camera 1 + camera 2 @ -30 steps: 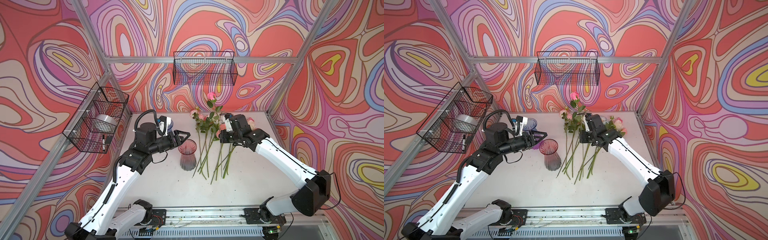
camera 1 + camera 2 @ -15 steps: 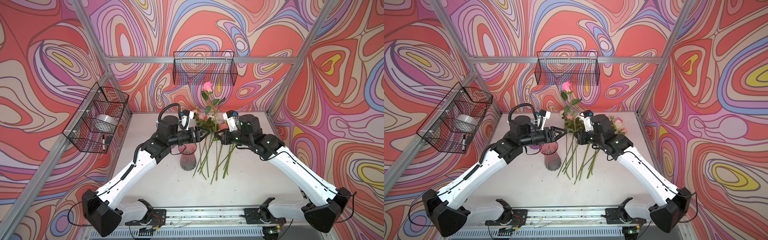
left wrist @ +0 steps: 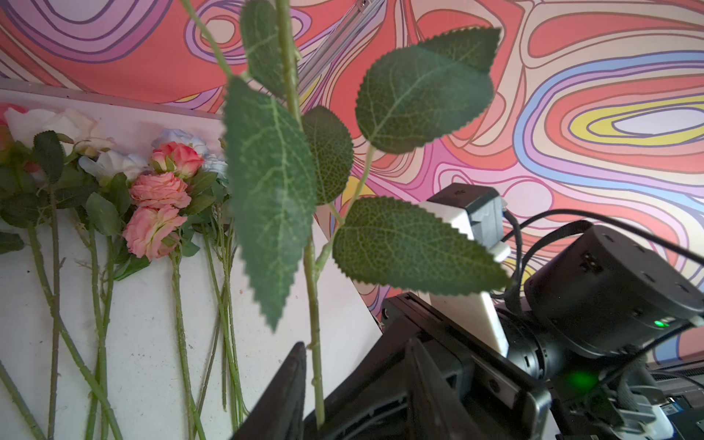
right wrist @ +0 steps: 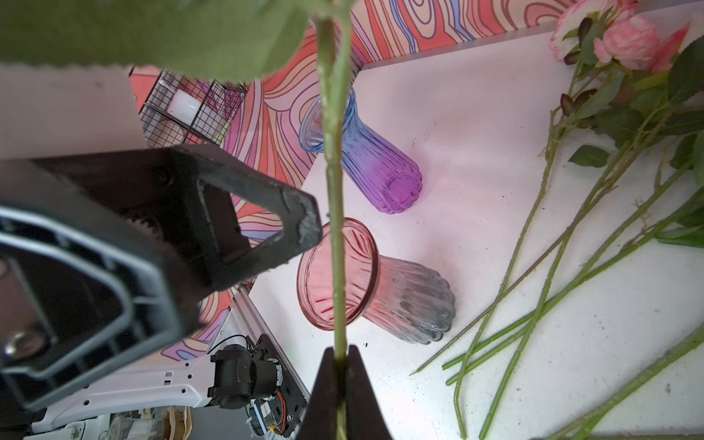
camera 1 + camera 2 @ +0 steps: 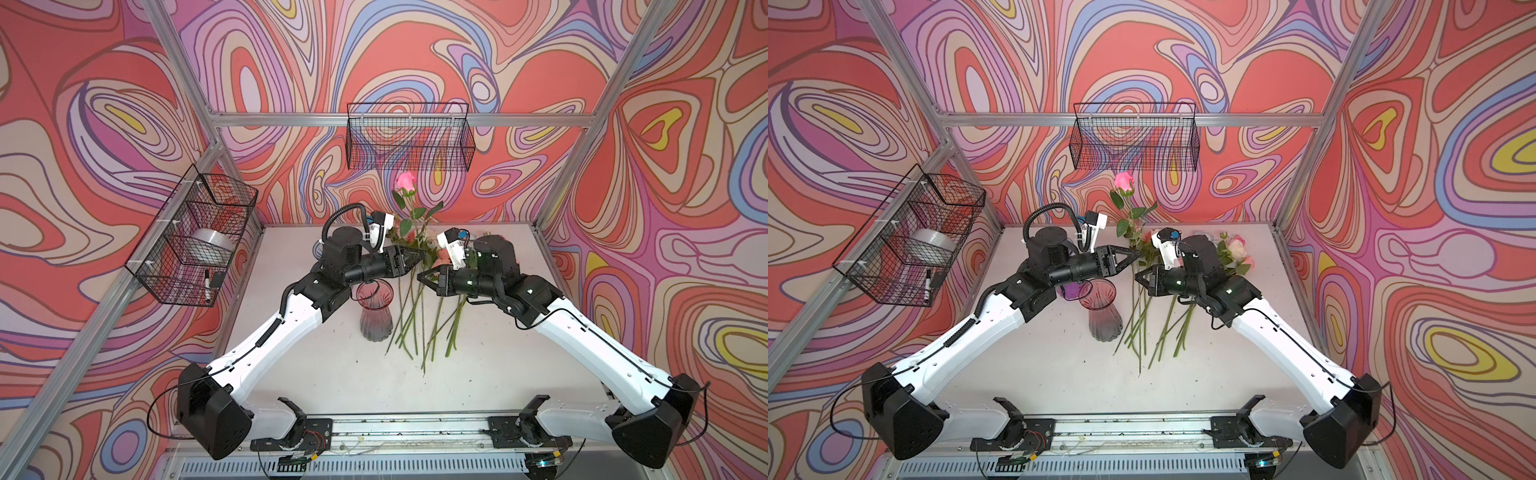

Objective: Arrange the flowers into the vase
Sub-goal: 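Grasp the rose stem with the left gripper and open the right gripper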

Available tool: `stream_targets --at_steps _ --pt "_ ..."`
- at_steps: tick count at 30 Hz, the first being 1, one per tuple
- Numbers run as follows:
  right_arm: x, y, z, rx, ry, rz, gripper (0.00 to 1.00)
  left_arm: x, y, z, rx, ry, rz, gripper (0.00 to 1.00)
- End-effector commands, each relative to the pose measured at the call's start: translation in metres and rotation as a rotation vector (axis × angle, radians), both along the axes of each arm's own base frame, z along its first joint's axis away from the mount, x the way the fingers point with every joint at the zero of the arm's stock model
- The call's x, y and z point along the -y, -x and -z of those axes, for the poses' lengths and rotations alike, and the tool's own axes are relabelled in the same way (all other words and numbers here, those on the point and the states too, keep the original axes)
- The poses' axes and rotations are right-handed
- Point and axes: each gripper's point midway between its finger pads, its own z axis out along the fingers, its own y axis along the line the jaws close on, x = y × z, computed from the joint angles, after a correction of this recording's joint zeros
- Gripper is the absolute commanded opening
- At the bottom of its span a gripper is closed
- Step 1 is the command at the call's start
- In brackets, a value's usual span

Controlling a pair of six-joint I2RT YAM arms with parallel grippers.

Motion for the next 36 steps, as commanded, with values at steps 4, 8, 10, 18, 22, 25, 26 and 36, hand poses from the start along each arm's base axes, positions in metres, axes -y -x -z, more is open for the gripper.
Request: stream_targets --at_steps 4,8,10,18,22,25,26,36 --pt "-0.008 0.005 -0.006 0.0 -0.042 -0.041 0.0 -0.001 -0.008 0.011 0.036 -0.054 -0.032 0.32" --pt "-0.013 0.007 -0.007 -0.015 -0.062 -0.061 0.0 0.003 -0.01 0.015 0.033 -0.039 -0.021 0.26" --pt "-0.016 0.008 -0.007 -0.021 -0.075 -0.07 0.0 0.006 -0.01 0.016 0.028 -0.028 -0.007 0.24" --pt "-0.019 0.005 -0.003 -0.044 -0.085 -0.066 0.0 0.005 -0.01 0.019 0.04 -0.027 -0.01 0.0" --pt "-0.019 0.004 -0.004 -0.041 -0.083 -0.059 0.12 0.001 -0.009 0.009 0.065 -0.029 -0.026 0.0" --pt "-0.015 0.005 -0.008 -0.029 -0.069 -0.048 0.3 -0.006 -0.01 -0.005 0.109 -0.049 -0.063 0.0" --pt "-0.013 0.006 -0.01 -0.022 -0.063 -0.044 0.35 -0.009 -0.011 -0.011 0.127 -0.059 -0.078 0.0" --pt "0.048 0.001 -0.012 0.063 0.112 0.219 0.45 -0.078 -0.033 -0.1 0.403 -0.276 -0.391 0.0"
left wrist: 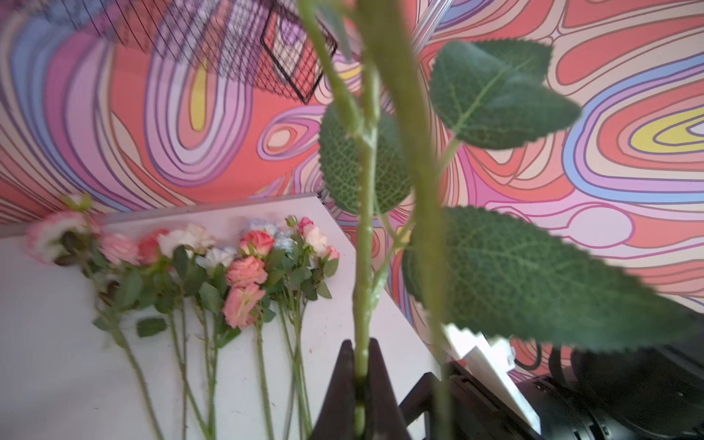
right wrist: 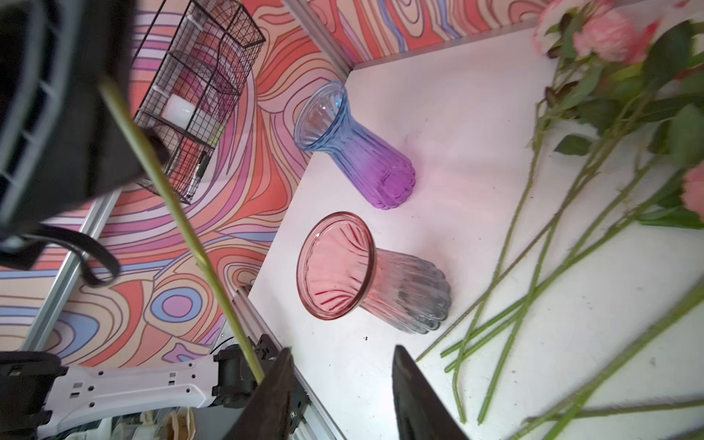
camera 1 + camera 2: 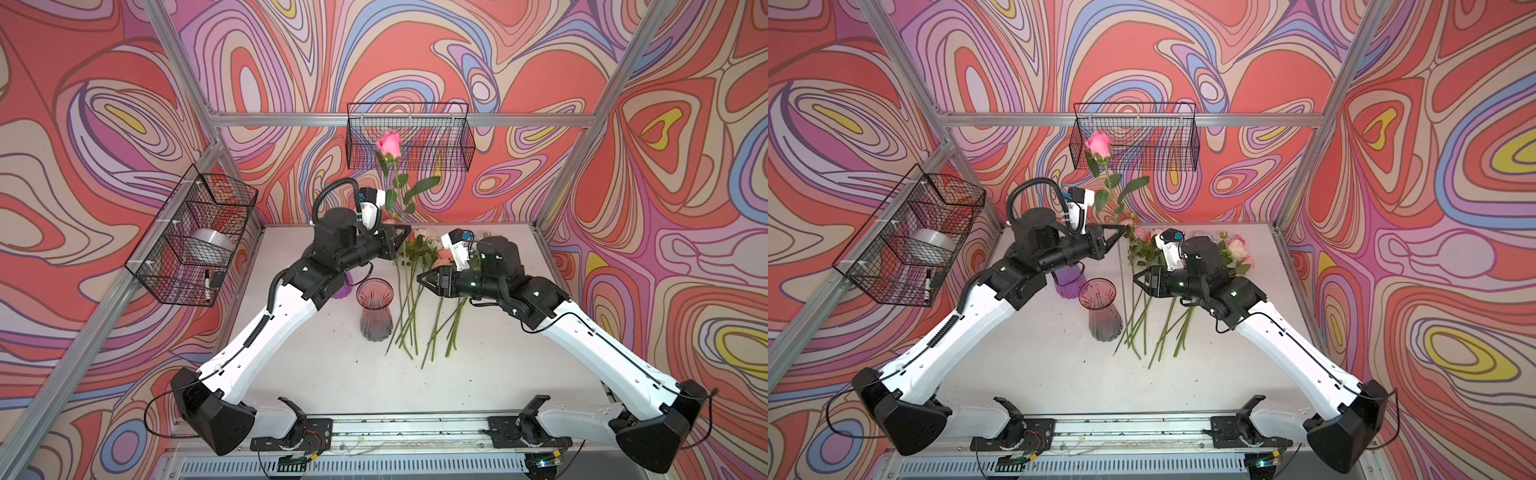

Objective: Arrange the flowers into the vase
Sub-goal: 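Grasp the rose stem with the left gripper and open the right gripper, then lower the rose stem into the pink-grey vase with the left gripper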

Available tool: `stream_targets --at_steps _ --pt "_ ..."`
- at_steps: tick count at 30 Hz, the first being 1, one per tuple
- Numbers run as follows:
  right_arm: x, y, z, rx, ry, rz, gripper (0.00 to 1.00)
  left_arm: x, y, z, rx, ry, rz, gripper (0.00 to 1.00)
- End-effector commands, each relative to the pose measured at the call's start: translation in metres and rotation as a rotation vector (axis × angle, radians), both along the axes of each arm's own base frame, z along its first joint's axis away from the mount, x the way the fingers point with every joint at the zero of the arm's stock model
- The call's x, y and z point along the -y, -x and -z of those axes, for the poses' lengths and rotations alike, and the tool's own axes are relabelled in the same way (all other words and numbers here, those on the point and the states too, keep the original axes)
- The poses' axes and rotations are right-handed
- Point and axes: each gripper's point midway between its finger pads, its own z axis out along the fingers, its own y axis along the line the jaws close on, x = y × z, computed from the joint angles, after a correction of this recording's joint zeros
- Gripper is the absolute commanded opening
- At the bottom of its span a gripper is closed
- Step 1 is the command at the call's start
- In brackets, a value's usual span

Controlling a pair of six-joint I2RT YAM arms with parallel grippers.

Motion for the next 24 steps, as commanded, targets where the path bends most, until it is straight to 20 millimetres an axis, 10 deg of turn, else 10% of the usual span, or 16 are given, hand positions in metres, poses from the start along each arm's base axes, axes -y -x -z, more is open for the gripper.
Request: stream_targets --at_steps 1,8,24 --pt "0.034 -0.007 -0.004 0.058 0.085 0.166 0.45 -0.045 -0.002 -0.029 0.132 -0.134 -0.19 0.0" --pt "0.046 -0.015 0.005 0.06 0.11 0.248 0.46 -0.076 -0.01 -0.067 0.308 -0.197 -0.346 0.0" --pt "0.038 -0.017 0.024 0.022 0.107 0.226 0.46 -0.078 -0.039 -0.03 0.338 -0.212 -0.395 0.0"
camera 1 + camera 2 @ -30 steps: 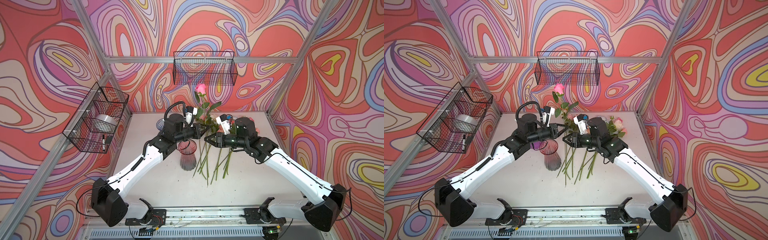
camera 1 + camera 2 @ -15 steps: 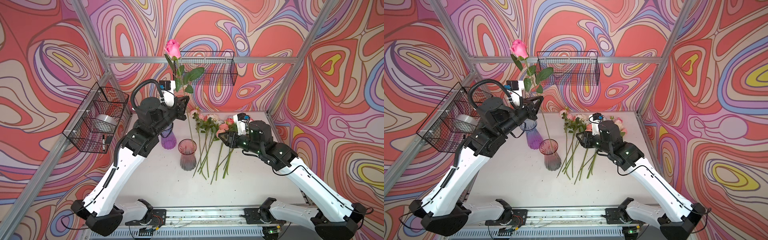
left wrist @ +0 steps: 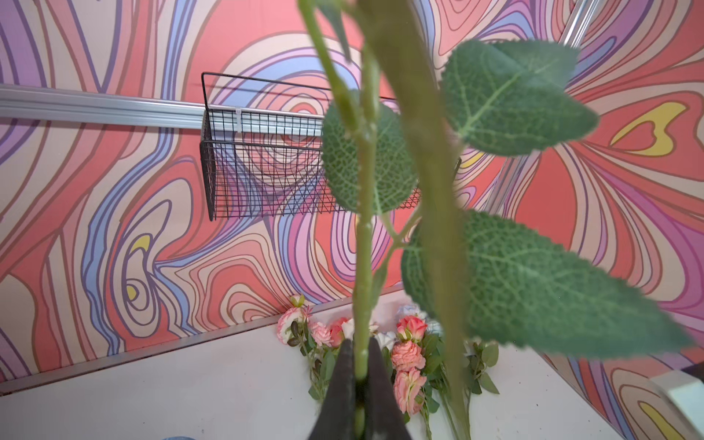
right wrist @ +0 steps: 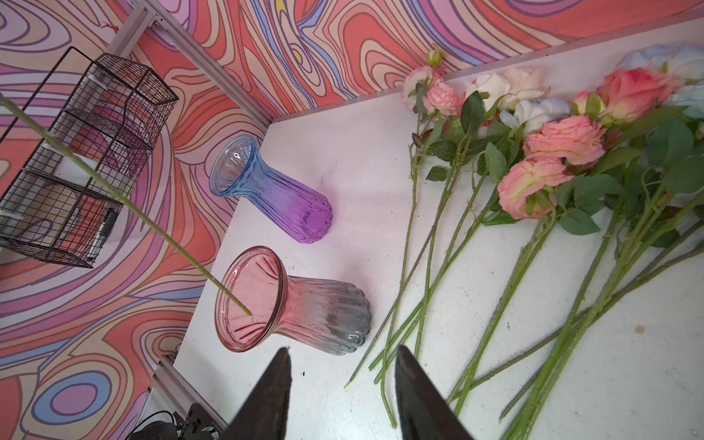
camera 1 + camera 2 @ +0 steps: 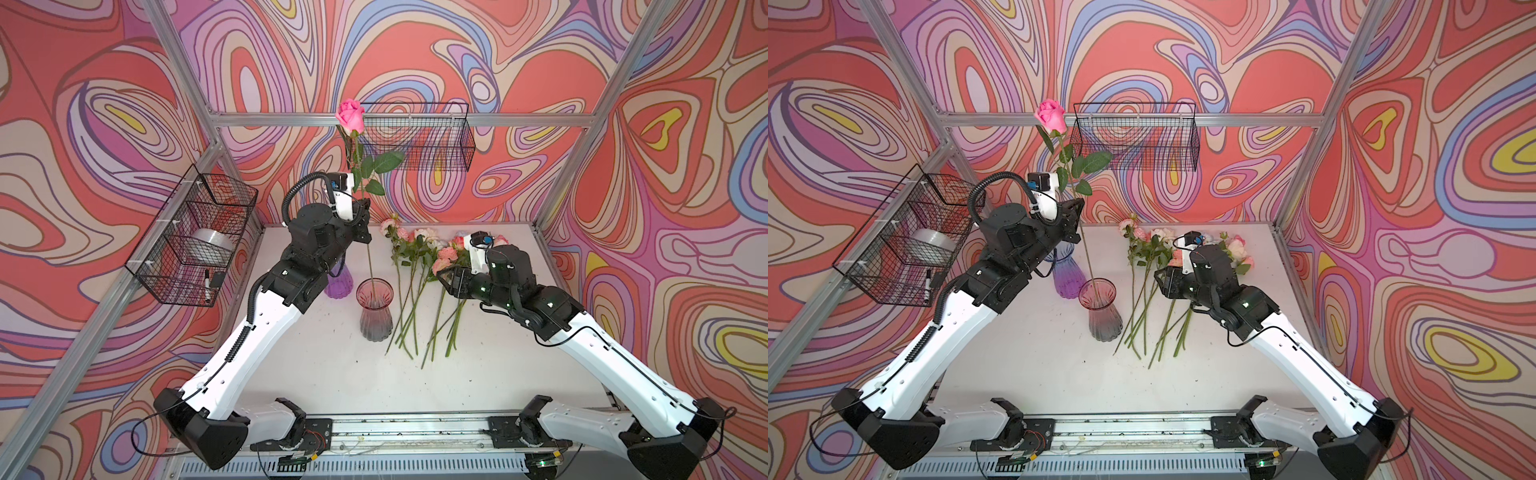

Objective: Arrange the flowers into the vase
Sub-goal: 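Lower the rose stem into the pink-grey vase with the left gripper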

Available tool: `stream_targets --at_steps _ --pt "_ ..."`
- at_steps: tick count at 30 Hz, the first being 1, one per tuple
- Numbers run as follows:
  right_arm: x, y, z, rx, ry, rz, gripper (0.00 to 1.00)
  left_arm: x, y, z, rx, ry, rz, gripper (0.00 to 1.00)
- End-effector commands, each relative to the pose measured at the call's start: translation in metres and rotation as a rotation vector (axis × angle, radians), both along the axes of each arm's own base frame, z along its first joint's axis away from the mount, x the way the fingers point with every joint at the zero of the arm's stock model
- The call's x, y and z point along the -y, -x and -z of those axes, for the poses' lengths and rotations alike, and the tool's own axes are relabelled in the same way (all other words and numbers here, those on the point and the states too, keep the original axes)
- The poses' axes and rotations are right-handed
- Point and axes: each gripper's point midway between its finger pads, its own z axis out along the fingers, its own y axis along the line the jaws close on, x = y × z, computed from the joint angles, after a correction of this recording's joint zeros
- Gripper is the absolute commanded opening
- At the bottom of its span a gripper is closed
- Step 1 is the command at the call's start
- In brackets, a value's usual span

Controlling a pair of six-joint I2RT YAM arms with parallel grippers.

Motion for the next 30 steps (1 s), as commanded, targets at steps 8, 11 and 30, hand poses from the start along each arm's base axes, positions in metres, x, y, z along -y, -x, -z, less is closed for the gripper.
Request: stream_targets --at_steps 8,11,30 --pt "-0.007 -0.002 0.026 -0.054 0.014 -0.012 0.46 0.008 0.002 0.082 -0.139 -0.02 0.05 0.0" --pt "-0.009 -0.004 0.03 -0.062 0.017 -0.017 0.47 0.009 0.012 0.112 -0.217 -0.031 0.076 0.06" --pt "-0.015 -0.011 0.036 -0.078 0.022 -0.02 0.47 -0.012 0.063 0.144 -0.329 -0.04 0.105 0.43"
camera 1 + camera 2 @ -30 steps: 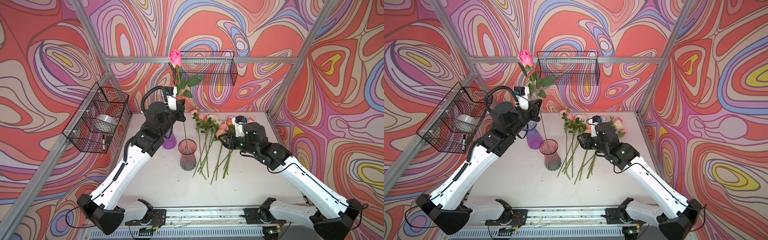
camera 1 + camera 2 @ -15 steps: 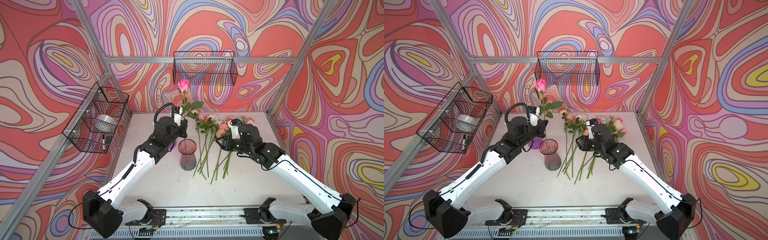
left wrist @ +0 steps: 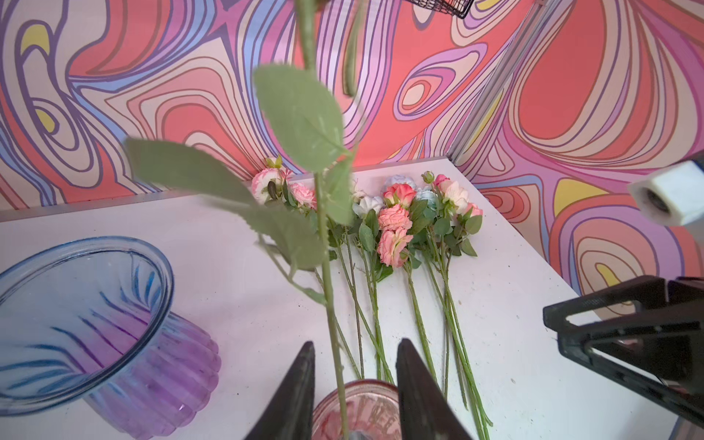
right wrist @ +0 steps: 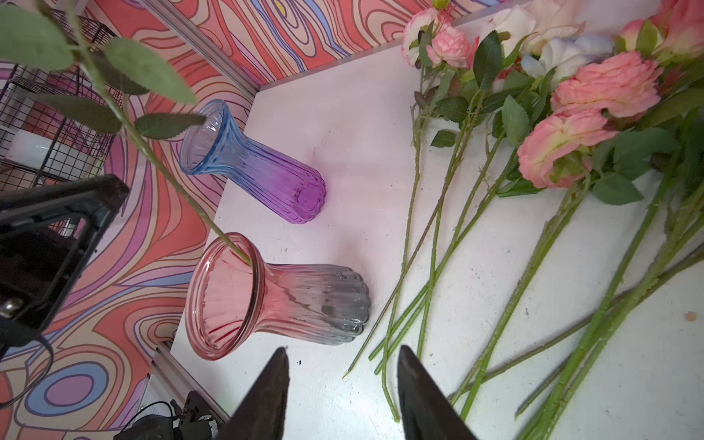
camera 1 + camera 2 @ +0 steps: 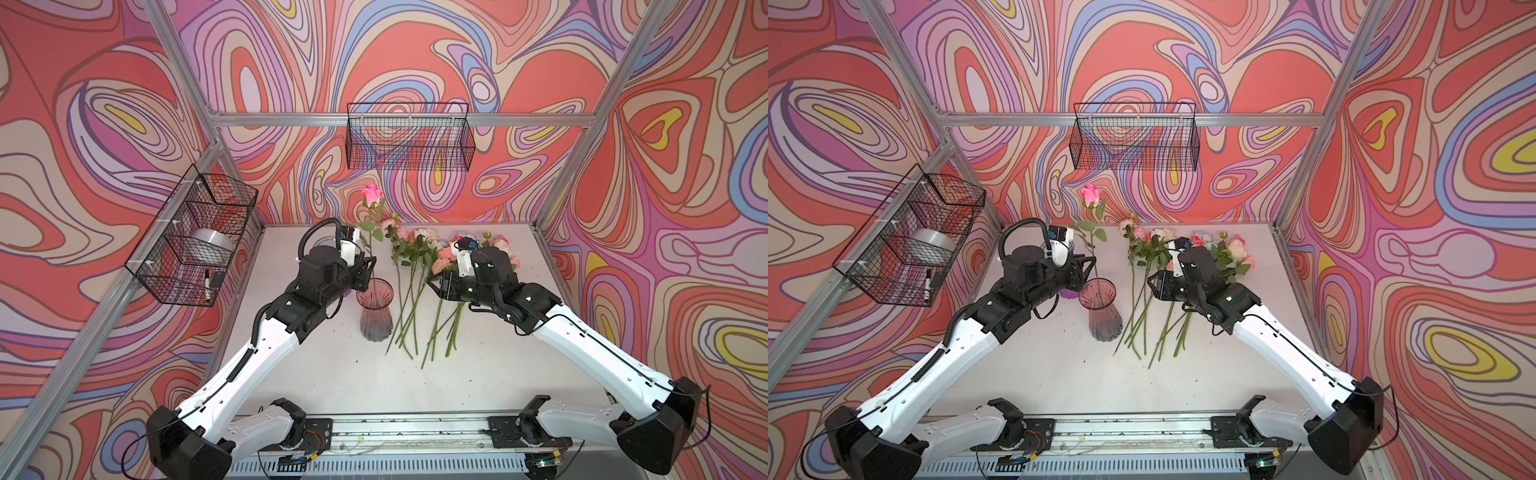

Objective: Arrange the flowers into the vase
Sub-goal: 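Lower the rose stem into the pink-grey vase with the left gripper, then open the left gripper and draw it back while the right gripper returns to the roses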

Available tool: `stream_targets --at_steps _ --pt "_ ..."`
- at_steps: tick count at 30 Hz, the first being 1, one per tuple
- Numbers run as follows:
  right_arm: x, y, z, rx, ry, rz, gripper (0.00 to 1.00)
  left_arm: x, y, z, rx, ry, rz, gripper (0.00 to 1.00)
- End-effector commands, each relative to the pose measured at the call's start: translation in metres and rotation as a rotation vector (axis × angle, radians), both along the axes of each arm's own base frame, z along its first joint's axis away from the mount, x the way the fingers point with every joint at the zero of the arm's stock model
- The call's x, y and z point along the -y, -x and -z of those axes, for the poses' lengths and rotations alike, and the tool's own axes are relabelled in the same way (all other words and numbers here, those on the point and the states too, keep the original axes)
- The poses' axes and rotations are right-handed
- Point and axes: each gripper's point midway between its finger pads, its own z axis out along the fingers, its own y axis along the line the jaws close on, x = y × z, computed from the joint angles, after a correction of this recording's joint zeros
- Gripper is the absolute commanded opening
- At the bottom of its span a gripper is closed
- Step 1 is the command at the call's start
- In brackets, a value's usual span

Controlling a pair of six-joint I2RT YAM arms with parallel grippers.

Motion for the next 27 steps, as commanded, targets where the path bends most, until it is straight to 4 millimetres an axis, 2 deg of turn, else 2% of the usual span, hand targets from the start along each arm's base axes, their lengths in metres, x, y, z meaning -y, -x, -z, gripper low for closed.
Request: stream_targets --at_steps 1,3,7,12,16,21,25,27 --pt "0.001 -0.002 -0.003 0.017 0.017 0.007 0.48 -0.011 0.018 -0.008 0.006 0.019 -0.009 0.45" --pt "0.003 -0.004 -0.002 0.019 0.027 0.016 0.47 -0.016 0.025 -0.015 0.02 0.029 -0.014 0.47" --pt "0.007 -0.011 0.003 0.025 0.053 0.054 0.46 -0.027 0.045 -0.015 0.006 0.033 -0.013 0.49" --pt "0.02 -0.023 0.023 0.008 0.123 0.139 0.4 -0.04 0.069 -0.014 -0.003 0.056 -0.019 0.53" --pt "0.018 -0.031 0.039 -0.02 0.154 0.152 0.36 -0.046 0.085 -0.013 0.005 0.069 -0.009 0.56" --pt "0.008 -0.045 0.074 -0.099 0.176 0.166 0.3 -0.062 0.097 -0.008 -0.014 0.065 -0.061 0.57" --pt "-0.008 -0.061 0.111 -0.205 0.171 0.171 0.22 -0.071 0.111 0.012 -0.071 0.122 -0.093 0.57" --pt "-0.017 -0.07 0.127 -0.245 0.157 0.178 0.22 -0.075 0.119 0.022 -0.091 0.149 -0.103 0.57"
